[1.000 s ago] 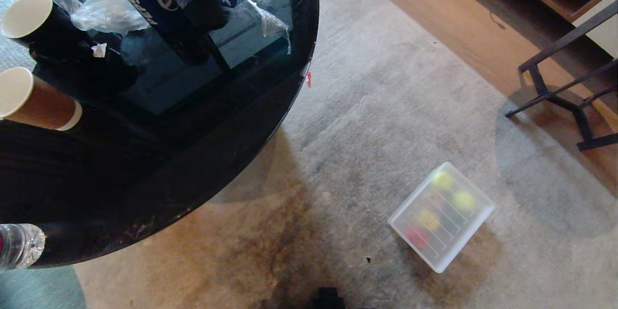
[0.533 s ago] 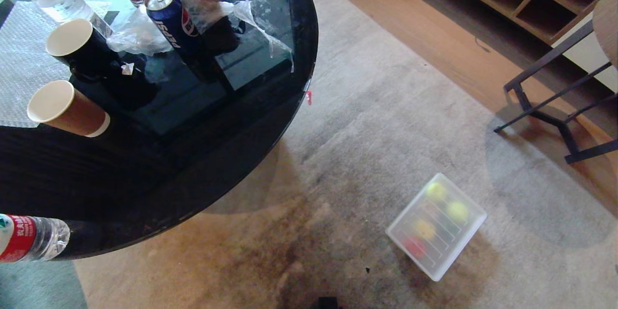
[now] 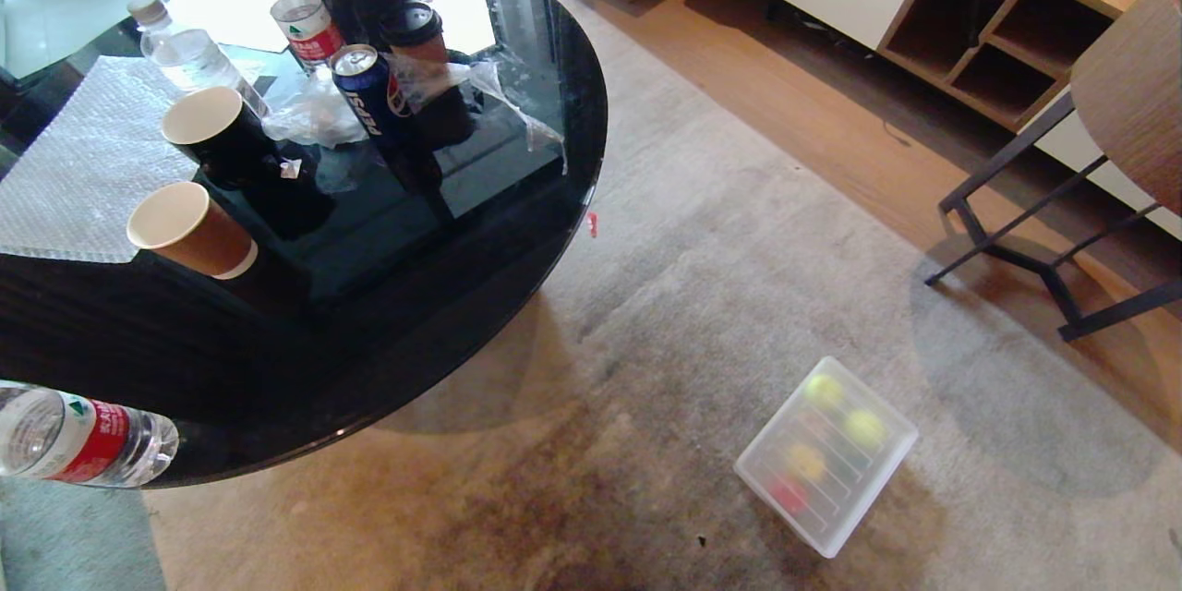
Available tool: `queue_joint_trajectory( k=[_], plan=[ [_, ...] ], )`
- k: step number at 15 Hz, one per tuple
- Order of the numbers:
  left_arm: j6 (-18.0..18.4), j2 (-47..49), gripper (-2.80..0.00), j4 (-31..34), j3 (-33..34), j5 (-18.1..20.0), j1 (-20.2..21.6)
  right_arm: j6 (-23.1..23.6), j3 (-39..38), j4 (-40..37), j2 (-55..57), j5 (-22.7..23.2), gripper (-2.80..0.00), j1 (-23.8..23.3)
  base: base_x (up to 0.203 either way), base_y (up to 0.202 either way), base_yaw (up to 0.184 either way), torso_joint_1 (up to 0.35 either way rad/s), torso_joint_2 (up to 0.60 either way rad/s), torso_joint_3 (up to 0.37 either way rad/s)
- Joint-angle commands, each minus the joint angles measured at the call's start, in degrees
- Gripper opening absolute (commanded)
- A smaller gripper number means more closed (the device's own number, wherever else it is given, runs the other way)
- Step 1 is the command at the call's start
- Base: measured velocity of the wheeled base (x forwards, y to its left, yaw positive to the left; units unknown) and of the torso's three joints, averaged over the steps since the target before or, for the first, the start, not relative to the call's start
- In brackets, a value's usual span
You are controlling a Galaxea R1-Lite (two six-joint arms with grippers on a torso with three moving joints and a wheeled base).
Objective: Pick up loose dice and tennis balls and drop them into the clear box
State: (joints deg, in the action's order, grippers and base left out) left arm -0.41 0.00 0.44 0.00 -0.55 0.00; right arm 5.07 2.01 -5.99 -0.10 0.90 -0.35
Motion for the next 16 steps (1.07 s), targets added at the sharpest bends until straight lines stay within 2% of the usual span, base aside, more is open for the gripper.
queue_joint_trajectory(
  k=[1,16],
  plan=[
    [-0.03,0.00,-2.80,0.00,0.09,-0.07,0.00,0.03,0.01,0.02,0.10,-0.02,-2.80,0.00,0.000,0.000,0.000,-0.002,0.00,0.212],
    [-0.11,0.00,-2.80,0.00,0.00,-0.07,0.00,0.20,-0.08,-0.07,0.01,-0.02,-2.80,0.00,0.000,0.000,0.000,0.003,0.00,0.202]
  ],
)
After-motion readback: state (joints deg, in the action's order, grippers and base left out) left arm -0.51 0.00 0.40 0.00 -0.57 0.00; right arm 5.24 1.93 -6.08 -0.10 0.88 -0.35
